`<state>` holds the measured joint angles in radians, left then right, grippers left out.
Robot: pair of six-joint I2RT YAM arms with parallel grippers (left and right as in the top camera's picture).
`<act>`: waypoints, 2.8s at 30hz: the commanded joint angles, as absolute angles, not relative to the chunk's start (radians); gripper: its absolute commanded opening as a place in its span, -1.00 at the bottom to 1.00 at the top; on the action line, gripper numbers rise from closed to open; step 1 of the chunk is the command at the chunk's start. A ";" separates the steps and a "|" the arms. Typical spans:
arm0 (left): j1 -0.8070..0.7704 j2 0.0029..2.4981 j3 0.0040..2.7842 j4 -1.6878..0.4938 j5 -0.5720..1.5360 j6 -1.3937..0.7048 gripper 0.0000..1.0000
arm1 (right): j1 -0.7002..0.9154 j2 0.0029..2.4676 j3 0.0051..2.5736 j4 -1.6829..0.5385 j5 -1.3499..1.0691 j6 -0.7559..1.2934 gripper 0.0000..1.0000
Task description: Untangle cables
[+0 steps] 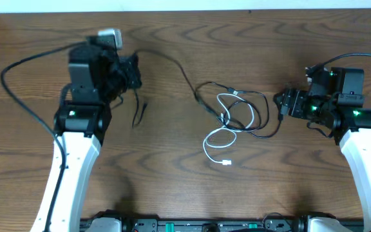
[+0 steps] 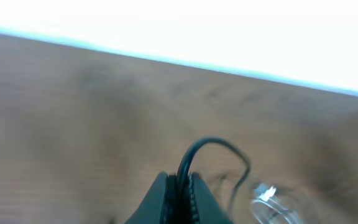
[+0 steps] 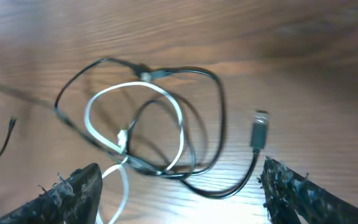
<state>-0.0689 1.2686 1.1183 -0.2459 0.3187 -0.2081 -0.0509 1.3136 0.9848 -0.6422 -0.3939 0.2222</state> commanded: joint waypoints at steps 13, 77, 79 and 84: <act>-0.070 1.090 1.130 0.680 0.570 -0.942 -0.85 | 0.143 1.309 0.992 -0.549 -0.542 0.213 0.56; 0.089 1.170 1.322 -0.223 0.023 -0.325 -0.85 | -0.166 1.259 1.023 -0.456 -0.297 0.334 -0.98; 0.089 1.185 1.322 -0.282 -0.006 -0.302 -0.85 | -0.167 1.258 1.057 -0.457 -0.345 0.331 -0.98; 0.088 1.254 1.322 -0.493 0.006 -0.285 -0.85 | -0.167 1.258 1.261 -0.457 -0.615 0.309 -0.98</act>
